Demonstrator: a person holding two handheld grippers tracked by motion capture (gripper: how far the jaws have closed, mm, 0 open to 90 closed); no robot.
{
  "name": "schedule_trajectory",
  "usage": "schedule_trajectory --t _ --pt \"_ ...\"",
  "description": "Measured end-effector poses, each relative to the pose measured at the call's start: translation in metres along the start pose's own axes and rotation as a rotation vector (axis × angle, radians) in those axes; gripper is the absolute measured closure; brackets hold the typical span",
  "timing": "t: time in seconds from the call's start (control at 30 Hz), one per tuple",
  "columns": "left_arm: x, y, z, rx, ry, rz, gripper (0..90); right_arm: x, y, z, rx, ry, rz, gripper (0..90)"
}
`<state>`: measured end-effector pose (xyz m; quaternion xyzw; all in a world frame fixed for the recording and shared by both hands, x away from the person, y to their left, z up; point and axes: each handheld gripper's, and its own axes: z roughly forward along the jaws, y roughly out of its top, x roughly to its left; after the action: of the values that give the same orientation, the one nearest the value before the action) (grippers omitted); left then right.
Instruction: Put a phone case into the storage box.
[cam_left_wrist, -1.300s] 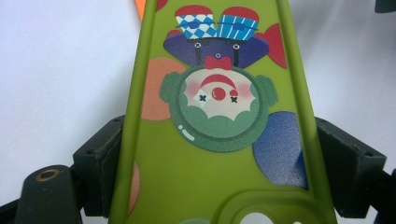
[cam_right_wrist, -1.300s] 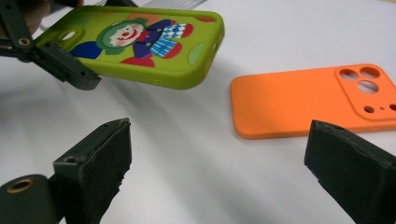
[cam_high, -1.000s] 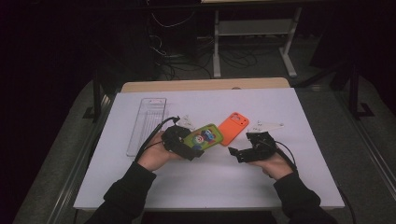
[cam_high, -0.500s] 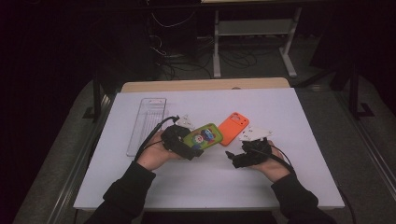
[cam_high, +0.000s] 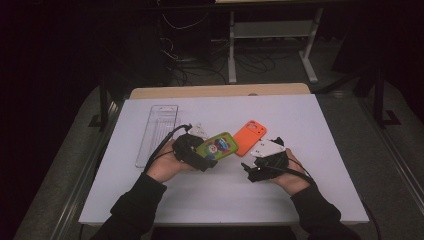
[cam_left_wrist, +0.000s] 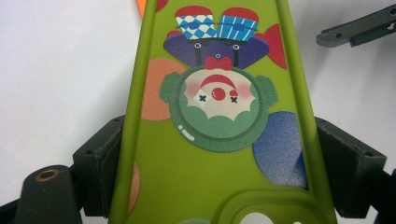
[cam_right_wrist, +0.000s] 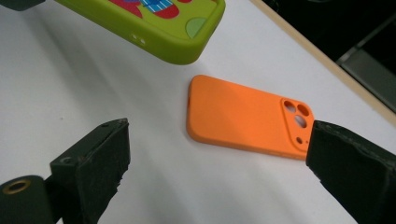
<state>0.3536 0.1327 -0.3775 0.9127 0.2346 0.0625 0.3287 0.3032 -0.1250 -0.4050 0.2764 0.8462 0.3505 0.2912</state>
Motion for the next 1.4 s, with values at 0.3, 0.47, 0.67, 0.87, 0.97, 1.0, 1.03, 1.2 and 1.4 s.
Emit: schedule_trajectory --t 0.3,0.47,0.67,0.87,0.97,1.0,1.03,1.2,1.4 --pt "-0.001 0.000 0.001 -0.003 0.003 0.003 15.2 0.006 0.001 0.000 -0.008 -0.052 -0.100 5.4" --pt "0.000 0.000 0.001 -0.001 0.005 0.006 15.2 0.009 0.002 -0.001 -0.012 -0.091 -0.157 5.4" --pt "-0.001 0.000 0.001 0.000 0.003 0.005 15.2 0.013 0.001 0.002 0.010 -0.138 -0.274 5.0" --pt "-0.002 0.000 0.002 -0.008 0.007 -0.004 15.3 0.022 0.001 0.002 -0.007 -0.215 -0.357 5.1" --pt "-0.003 0.000 0.002 -0.022 0.002 -0.013 15.2 0.024 0.001 0.003 -0.013 -0.234 -0.417 5.4" --pt "-0.002 0.000 0.003 -0.024 0.001 -0.011 15.2 0.024 0.001 0.003 -0.013 -0.234 -0.417 5.4" --pt "-0.002 0.000 0.003 -0.027 0.003 -0.013 15.2 0.025 0.000 0.003 -0.010 -0.241 -0.440 5.4" --pt "-0.002 -0.001 0.002 -0.021 0.000 -0.018 15.2 0.028 0.000 0.005 0.006 -0.273 -0.555 5.5" --pt "0.001 0.000 -0.001 -0.006 0.000 0.003 15.3 0.037 -0.001 0.008 -0.008 -0.347 -0.665 5.7"
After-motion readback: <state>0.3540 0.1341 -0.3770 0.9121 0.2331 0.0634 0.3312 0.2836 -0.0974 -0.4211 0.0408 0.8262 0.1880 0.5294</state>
